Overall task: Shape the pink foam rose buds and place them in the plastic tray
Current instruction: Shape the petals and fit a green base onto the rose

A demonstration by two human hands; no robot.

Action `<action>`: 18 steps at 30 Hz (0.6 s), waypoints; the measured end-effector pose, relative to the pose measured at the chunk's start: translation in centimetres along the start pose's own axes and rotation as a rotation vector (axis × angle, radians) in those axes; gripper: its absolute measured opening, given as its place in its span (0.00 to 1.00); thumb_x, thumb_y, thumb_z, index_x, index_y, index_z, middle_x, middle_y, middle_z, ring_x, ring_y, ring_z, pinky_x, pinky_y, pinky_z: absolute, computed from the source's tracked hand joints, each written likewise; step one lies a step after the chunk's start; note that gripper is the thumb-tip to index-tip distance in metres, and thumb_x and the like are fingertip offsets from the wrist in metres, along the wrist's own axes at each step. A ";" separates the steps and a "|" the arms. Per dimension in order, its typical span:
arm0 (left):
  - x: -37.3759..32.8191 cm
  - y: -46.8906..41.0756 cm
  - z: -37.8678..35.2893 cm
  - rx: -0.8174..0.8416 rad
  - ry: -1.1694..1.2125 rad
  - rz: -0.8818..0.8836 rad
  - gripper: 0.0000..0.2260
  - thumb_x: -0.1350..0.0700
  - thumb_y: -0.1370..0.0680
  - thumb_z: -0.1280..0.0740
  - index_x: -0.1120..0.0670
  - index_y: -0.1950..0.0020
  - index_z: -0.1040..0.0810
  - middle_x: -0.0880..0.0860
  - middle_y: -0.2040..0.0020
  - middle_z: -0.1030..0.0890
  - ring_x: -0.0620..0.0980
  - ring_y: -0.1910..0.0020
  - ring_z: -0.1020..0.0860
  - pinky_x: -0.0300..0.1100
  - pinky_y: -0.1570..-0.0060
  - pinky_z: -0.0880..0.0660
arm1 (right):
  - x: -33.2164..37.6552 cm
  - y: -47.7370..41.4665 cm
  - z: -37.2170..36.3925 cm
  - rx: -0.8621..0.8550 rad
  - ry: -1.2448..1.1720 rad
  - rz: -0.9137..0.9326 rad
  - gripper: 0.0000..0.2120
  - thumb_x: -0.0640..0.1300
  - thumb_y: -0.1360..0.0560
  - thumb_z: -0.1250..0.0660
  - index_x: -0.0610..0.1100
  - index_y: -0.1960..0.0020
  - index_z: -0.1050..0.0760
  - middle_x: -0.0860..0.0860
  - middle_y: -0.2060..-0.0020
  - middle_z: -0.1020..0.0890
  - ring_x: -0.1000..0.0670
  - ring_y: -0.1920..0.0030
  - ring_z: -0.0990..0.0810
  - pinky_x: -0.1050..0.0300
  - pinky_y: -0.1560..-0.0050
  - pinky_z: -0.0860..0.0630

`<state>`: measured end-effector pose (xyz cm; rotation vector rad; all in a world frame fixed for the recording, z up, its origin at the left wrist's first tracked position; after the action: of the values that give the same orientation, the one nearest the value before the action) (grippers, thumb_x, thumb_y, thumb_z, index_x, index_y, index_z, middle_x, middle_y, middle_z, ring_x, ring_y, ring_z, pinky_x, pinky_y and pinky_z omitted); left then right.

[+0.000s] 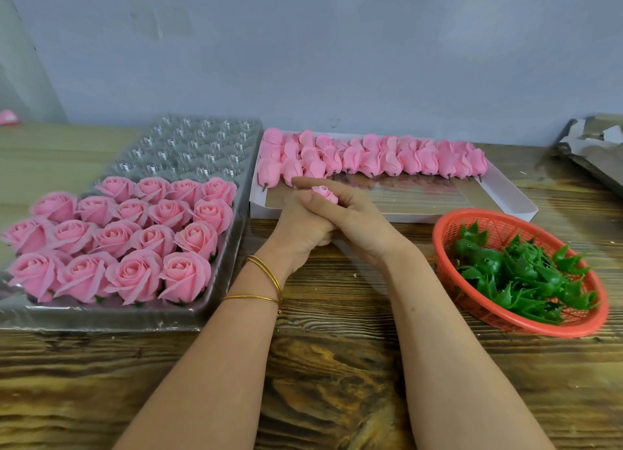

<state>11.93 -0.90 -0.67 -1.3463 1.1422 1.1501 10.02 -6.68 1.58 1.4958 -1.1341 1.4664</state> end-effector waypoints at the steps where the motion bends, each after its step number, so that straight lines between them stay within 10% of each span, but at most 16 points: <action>1: 0.0 -0.2 0.1 -0.036 -0.008 -0.007 0.04 0.55 0.31 0.36 0.49 0.65 0.27 0.44 0.74 0.23 0.38 0.68 0.23 0.38 0.63 0.26 | -0.2 0.0 -0.1 0.008 0.000 -0.013 0.13 0.42 0.24 0.32 0.48 0.40 0.21 0.47 0.42 0.18 0.50 0.37 0.21 0.49 0.32 0.27; 8: -1.6 -0.4 1.0 -0.002 -0.165 -0.156 0.06 0.54 0.35 0.32 0.42 0.64 0.19 0.43 0.72 0.20 0.37 0.70 0.22 0.34 0.71 0.27 | 0.7 -0.1 1.2 -0.126 0.039 0.044 0.14 0.49 0.28 0.29 0.48 0.43 0.19 0.47 0.44 0.16 0.50 0.38 0.20 0.48 0.31 0.29; 18: -2.2 -0.6 2.0 -0.113 -0.319 -0.237 0.08 0.55 0.30 0.36 0.48 0.69 0.24 0.45 0.71 0.22 0.35 0.71 0.25 0.30 0.72 0.28 | 1.8 -0.4 1.3 -0.247 0.152 0.220 0.09 0.40 0.22 0.32 0.35 0.49 0.17 0.49 0.60 0.17 0.59 0.58 0.22 0.65 0.53 0.26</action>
<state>12.18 1.27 1.46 -1.2875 0.6790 1.2155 10.72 -7.96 3.30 1.1002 -1.3634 1.4941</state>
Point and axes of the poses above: each hand's wrist, its own y-axis away from the middle knuckle, its own z-axis out of the back of the hand, x = y × z, the point moved 10 cm from there along -y, towards the middle knuckle
